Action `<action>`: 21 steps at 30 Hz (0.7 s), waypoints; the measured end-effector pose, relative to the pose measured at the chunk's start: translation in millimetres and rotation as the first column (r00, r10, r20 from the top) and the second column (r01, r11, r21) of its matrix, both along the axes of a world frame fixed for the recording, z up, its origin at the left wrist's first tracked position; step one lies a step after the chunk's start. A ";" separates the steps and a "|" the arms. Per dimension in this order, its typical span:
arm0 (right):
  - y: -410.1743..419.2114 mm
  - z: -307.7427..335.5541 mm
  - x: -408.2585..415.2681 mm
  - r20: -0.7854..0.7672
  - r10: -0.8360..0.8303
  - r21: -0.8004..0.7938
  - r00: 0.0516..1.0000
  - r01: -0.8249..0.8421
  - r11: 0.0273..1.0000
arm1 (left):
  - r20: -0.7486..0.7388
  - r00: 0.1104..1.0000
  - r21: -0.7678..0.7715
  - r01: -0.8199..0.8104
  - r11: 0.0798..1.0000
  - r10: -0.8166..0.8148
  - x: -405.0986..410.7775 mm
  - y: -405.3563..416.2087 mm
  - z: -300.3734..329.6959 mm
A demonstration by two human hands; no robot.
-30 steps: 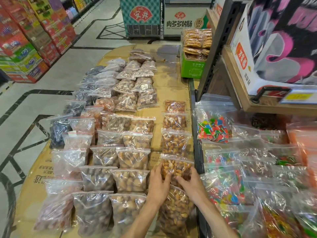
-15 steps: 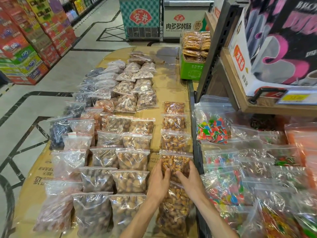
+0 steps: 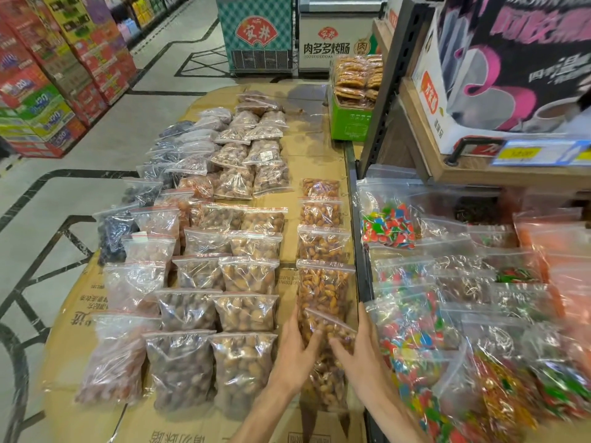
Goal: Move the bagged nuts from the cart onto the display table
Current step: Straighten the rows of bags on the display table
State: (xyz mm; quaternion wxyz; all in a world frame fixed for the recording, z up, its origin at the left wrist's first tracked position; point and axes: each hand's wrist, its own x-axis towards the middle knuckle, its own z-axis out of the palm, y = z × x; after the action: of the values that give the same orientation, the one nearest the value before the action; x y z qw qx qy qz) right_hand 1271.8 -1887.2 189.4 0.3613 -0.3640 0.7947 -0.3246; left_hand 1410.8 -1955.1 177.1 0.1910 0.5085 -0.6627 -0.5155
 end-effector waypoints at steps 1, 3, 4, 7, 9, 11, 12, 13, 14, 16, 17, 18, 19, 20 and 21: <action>5.3 -3.8 3.9 0.004 -0.017 -0.004 1.000 0.017 1.000 | -0.001 1.000 -0.002 0.003 1.000 -0.003 4.4 4.1 -2.8; 14.7 -9.5 11.1 0.049 -0.053 -0.006 0.997 0.054 0.999 | -0.005 1.000 -0.027 0.026 0.999 -0.026 12.9 11.3 -10.9; 19.0 -10.6 15.6 0.076 -0.071 -0.004 0.995 0.071 0.997 | 0.006 0.999 -0.037 0.037 0.999 -0.037 16.7 14.7 -13.6; 31.8 -19.6 26.3 0.119 -0.127 0.026 0.985 0.125 0.992 | 0.050 0.998 -0.044 0.045 0.998 -0.043 24.9 25.6 -20.5; 37.8 -25.1 29.5 0.153 -0.185 0.044 0.971 0.181 0.983 | 0.055 0.997 -0.046 0.054 0.997 -0.051 26.7 32.9 -20.0; 39.8 -29.3 28.5 0.165 -0.229 0.057 0.959 0.223 0.973 | 0.056 0.997 -0.056 0.049 0.997 -0.046 26.9 37.0 -19.7; 40.1 -29.7 27.0 0.155 -0.241 0.063 0.958 0.234 0.970 | 0.056 0.998 -0.061 0.043 0.997 -0.040 26.5 37.7 -19.3; 40.3 -29.9 25.2 0.139 -0.251 0.067 0.958 0.244 0.968 | 0.054 0.998 -0.060 0.038 0.998 -0.034 26.1 37.9 -20.4; 40.9 -30.4 23.9 0.128 -0.253 0.077 0.959 0.245 0.966 | 0.052 0.998 -0.055 0.033 0.998 -0.030 25.4 37.9 -19.5; 43.8 -31.0 25.1 0.120 -0.214 0.088 0.969 0.204 0.975 | 0.054 0.998 -0.043 0.024 0.999 -0.021 24.5 36.9 -18.5; 45.9 -32.3 27.2 0.133 -0.182 0.087 0.974 0.172 0.981 | 0.052 0.999 -0.037 0.016 0.999 -0.014 24.3 36.2 -18.1; 47.1 -33.8 29.1 0.150 -0.147 0.078 0.978 0.137 0.988 | 0.050 0.999 -0.028 0.008 1.000 -0.007 24.2 35.9 -17.4; 46.9 -34.1 31.0 0.165 -0.120 0.077 0.979 0.109 0.991 | 0.047 0.999 -0.021 0.001 1.000 0.000 24.3 35.7 -17.7; 46.2 -34.1 31.9 0.176 -0.098 0.076 0.980 0.085 0.993 | 0.045 0.999 -0.018 -0.004 1.000 0.005 24.7 35.9 -17.5; 45.5 -35.0 31.5 0.185 -0.090 0.078 0.979 0.077 0.994 | 0.041 0.999 -0.018 -0.013 1.000 0.013 25.0 35.9 -18.4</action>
State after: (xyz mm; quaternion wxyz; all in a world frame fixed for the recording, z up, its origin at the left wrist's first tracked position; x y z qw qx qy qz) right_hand 1303.3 -1841.8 154.4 0.4334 -0.2849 0.7827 -0.3441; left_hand 1435.9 -1919.2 158.7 0.1853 0.5216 -0.6677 -0.4978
